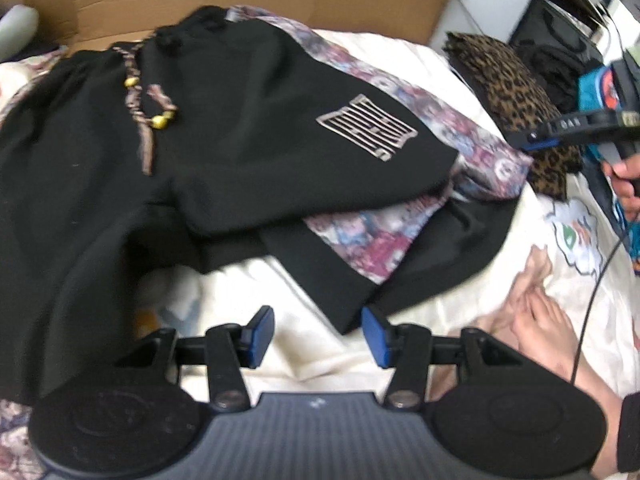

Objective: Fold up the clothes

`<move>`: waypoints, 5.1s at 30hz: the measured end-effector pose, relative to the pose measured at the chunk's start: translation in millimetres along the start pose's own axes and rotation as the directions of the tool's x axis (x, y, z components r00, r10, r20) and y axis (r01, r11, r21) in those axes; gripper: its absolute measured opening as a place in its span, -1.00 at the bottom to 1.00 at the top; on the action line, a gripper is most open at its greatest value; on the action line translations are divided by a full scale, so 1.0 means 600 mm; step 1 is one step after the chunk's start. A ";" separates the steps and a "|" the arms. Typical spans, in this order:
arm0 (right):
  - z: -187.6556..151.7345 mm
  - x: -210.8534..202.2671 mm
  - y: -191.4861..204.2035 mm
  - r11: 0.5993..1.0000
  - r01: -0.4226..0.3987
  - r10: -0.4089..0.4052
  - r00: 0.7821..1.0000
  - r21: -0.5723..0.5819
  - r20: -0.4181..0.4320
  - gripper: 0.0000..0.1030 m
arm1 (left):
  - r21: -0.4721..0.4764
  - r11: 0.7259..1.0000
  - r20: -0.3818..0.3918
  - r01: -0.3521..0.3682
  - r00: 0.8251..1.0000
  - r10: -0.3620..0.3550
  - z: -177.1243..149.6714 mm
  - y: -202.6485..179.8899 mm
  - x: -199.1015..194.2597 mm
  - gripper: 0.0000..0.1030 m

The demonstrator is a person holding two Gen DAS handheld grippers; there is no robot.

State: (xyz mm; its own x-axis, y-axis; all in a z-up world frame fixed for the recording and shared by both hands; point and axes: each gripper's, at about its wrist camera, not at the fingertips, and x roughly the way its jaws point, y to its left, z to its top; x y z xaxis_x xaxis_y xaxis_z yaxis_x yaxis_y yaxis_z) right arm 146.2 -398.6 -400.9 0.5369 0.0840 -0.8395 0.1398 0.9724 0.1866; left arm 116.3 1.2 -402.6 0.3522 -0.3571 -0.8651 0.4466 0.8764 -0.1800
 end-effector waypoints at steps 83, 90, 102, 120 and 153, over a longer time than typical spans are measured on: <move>-0.037 0.016 -0.068 0.913 -0.073 0.096 0.995 0.402 -0.039 -0.77 | 0.085 0.949 -0.251 0.304 0.928 -0.275 -0.053 -0.019 0.000 -1.00; -0.018 -0.030 -0.046 0.943 -0.051 0.059 0.998 0.329 -0.014 -0.73 | 0.009 0.970 -0.206 0.241 0.950 -0.234 -0.058 0.022 -0.037 -0.98; 0.010 -0.059 0.041 0.971 -0.130 0.135 0.991 0.199 -0.011 -0.73 | -0.158 0.987 -0.086 -0.021 0.996 0.007 -0.070 0.112 -0.126 -0.79; 0.055 -0.057 0.204 0.975 -0.193 0.178 0.974 -0.106 -0.141 -0.70 | -0.457 0.873 0.074 -0.169 0.971 0.226 -0.132 0.244 -0.172 -0.21; -0.013 -0.017 0.353 0.903 -0.393 0.320 0.885 -0.173 -0.339 -0.62 | -0.343 0.923 0.117 0.173 0.983 -0.141 -0.130 0.186 -0.176 -0.93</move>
State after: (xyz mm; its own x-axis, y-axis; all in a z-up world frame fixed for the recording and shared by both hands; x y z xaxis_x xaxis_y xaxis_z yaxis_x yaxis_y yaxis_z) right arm 164.2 -192.0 -356.9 0.2377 0.4591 -0.8560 -0.2288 0.8829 0.4100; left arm 64.6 161.8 -368.0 0.3799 -0.5123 -0.7702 0.1916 0.8581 -0.4763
